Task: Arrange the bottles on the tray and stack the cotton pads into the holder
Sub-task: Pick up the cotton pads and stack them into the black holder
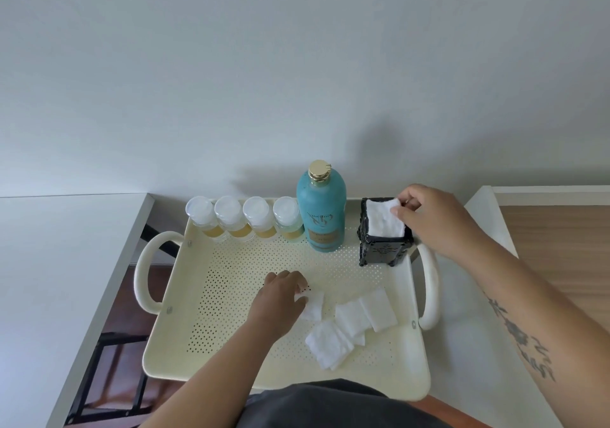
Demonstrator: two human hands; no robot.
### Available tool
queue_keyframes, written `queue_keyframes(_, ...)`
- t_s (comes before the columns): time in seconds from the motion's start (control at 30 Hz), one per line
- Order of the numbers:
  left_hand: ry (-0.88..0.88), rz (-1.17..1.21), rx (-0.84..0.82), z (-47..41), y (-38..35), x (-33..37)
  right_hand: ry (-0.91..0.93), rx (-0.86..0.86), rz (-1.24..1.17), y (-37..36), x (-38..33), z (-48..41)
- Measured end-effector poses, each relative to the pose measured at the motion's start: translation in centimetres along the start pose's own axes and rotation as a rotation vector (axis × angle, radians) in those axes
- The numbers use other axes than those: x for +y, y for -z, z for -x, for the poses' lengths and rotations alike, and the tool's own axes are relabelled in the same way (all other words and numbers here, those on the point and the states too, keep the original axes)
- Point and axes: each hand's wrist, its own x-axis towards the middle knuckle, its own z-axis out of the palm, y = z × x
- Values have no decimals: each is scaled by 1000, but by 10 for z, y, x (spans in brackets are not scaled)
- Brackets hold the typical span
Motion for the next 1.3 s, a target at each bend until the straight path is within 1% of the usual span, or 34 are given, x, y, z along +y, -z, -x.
queue_keyframes(0.1,-8,-9,1,0,0,-1,133,240,136,-8,-2,11)
queue_keyframes(0.13,-14,-16,5,0,0,-1,195,292,183,-11,-3,16)
queue_keyframes(0.17,-19,-21,8,1,0,-1,254,306,228,-15,-4,20)
queue_keyframes(0.27,-16,-15,25,2,0,-3,397,247,331,-25,-2,28)
queue_keyframes(0.33,-12,3,50,3,1,-5,447,215,391,-30,1,31)
queue_keyframes(0.5,24,141,108,11,5,-7,457,92,528,-34,9,29)
queue_keyframes(0.6,38,243,138,17,10,-5,480,79,589,-34,11,28)
queue_keyframes(0.8,166,564,153,26,29,15,498,116,594,-38,8,27)
queue_keyframes(0.93,211,818,87,26,45,28,488,84,564,-39,7,26)
queue_keyframes(1.0,217,923,39,26,52,34,494,129,531,-38,6,28)
queue_keyframes(1.07,197,1029,3,27,59,40,511,234,437,-35,1,34)
queue_keyframes(1.13,161,1130,-35,27,64,48,495,338,264,-36,-5,46)
queue_keyframes(1.17,144,1171,-58,27,65,51,453,339,137,-38,-10,54)
queue_keyframes(1.2,131,1205,-81,27,66,55,383,290,-17,-40,-15,62)
queue_keyframes(1.3,112,1289,-132,26,68,64,69,19,-466,-50,-32,81)
